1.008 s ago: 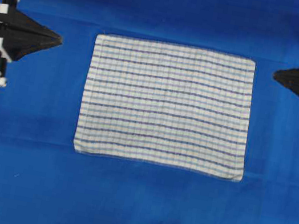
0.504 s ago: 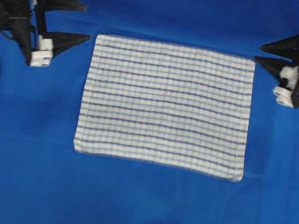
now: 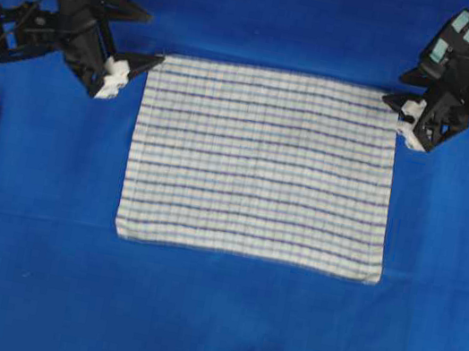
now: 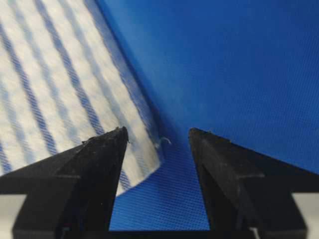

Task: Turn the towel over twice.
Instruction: 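Lift the held corners with both grippers, raising the towel up and away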

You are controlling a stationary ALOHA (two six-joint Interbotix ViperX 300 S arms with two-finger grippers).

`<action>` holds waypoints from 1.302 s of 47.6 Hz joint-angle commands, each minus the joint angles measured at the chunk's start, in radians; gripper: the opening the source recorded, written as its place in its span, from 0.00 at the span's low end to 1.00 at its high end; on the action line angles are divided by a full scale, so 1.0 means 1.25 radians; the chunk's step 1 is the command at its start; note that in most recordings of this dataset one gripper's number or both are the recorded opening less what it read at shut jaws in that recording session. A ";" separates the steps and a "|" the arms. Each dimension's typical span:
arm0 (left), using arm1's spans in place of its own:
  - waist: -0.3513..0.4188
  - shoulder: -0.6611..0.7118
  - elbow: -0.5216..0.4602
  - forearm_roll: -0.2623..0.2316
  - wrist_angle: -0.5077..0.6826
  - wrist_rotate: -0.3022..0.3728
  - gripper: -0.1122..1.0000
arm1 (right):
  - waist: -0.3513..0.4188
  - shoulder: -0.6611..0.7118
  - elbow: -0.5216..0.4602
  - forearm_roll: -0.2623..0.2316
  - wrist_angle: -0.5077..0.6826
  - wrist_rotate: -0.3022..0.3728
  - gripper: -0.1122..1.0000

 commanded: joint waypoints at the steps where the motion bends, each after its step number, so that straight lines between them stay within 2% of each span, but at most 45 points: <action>1: 0.011 0.039 -0.022 -0.001 -0.020 -0.001 0.91 | -0.009 0.017 -0.012 -0.002 -0.017 -0.001 0.64; 12: 0.020 0.115 -0.052 -0.001 -0.016 0.004 0.89 | -0.027 0.039 -0.012 -0.002 -0.020 -0.001 0.62; 16: 0.020 0.126 -0.052 -0.001 -0.009 0.004 0.82 | -0.028 0.039 -0.012 -0.002 -0.021 -0.001 0.59; 20: 0.012 0.134 -0.050 -0.001 0.005 0.006 0.65 | -0.028 0.039 -0.010 -0.002 -0.020 -0.005 0.48; 26: 0.001 0.136 -0.049 -0.001 0.033 0.020 0.32 | -0.028 0.039 -0.007 -0.002 -0.016 -0.006 0.17; 29: 0.000 0.136 -0.049 -0.001 0.042 0.026 0.19 | -0.029 0.037 -0.006 -0.002 -0.016 -0.005 0.15; 31: 0.000 0.136 -0.049 -0.001 0.045 0.027 0.13 | -0.028 0.037 -0.006 -0.002 -0.016 -0.004 0.15; 47: 0.002 0.094 -0.053 -0.001 0.061 0.032 0.14 | -0.032 0.000 -0.010 0.001 -0.021 0.001 0.15; 54: 0.027 0.009 -0.067 -0.001 0.117 0.032 0.14 | -0.056 -0.061 -0.013 0.004 -0.018 0.001 0.15; 62: 0.072 -0.137 -0.104 -0.001 0.225 0.044 0.14 | -0.094 -0.157 -0.016 0.004 -0.015 0.002 0.15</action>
